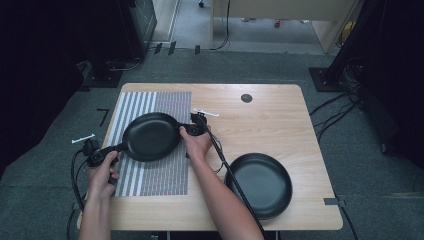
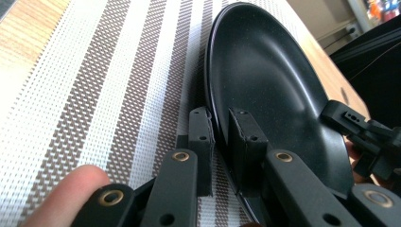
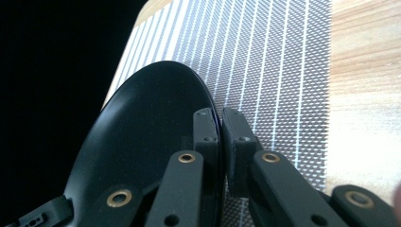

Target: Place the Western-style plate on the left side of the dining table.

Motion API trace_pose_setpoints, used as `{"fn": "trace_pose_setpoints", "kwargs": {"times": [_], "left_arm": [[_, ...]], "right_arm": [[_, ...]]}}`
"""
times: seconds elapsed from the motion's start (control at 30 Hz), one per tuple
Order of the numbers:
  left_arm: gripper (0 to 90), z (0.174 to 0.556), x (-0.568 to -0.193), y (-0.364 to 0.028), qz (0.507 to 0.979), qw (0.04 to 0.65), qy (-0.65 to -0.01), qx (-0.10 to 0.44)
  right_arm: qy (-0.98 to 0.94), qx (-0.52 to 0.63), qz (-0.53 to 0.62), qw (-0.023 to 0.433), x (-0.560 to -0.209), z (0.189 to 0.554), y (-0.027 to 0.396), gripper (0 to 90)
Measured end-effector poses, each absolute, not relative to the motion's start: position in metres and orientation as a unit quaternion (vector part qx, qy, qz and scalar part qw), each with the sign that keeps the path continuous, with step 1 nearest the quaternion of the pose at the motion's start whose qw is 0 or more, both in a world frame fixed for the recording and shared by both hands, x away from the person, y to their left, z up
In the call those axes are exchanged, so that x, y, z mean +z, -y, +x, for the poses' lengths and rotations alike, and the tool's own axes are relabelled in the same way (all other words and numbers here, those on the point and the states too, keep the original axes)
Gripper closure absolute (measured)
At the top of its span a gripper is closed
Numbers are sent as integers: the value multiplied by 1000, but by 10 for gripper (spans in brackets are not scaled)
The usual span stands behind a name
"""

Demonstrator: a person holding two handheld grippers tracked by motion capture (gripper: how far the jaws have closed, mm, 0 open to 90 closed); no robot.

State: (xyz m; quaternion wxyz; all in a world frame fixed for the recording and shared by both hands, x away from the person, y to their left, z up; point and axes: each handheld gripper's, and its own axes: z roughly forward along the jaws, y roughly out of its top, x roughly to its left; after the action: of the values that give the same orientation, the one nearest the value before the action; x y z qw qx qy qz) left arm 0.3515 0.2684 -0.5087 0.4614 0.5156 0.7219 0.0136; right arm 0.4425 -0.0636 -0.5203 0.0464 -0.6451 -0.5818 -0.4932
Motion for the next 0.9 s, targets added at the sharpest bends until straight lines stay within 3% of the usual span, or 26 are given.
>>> {"fn": "trace_pose_setpoints", "kwargs": {"times": [0.43, 0.53, 0.63, 0.67, 0.73, 0.77, 0.9], "left_arm": [[802, 357, -511, -266, 509, 462, -726, 33], [660, 357, -510, -265, 510, 481, -713, 35], [543, 356, -506, -260, 519, 480, -705, 45], [513, 356, -506, -260, 519, 480, -705, 45], [484, 356, -504, -258, 524, 481, -701, 49], [433, 355, -500, -257, 523, 485, -699, 54], [392, 351, -495, -256, 524, 490, -693, 66]], "right_arm": [[585, -491, -645, 37, -523, 452, 58, 851], [592, -489, -640, 30, -522, 452, 57, 831], [602, -489, -631, 15, -518, 450, 56, 713], [602, -489, -631, 15, -518, 450, 56, 713], [600, -490, -632, 17, -512, 448, 57, 684], [603, -492, -628, 10, -506, 446, 58, 601], [616, -499, -609, -21, -495, 441, 61, 546]]}}
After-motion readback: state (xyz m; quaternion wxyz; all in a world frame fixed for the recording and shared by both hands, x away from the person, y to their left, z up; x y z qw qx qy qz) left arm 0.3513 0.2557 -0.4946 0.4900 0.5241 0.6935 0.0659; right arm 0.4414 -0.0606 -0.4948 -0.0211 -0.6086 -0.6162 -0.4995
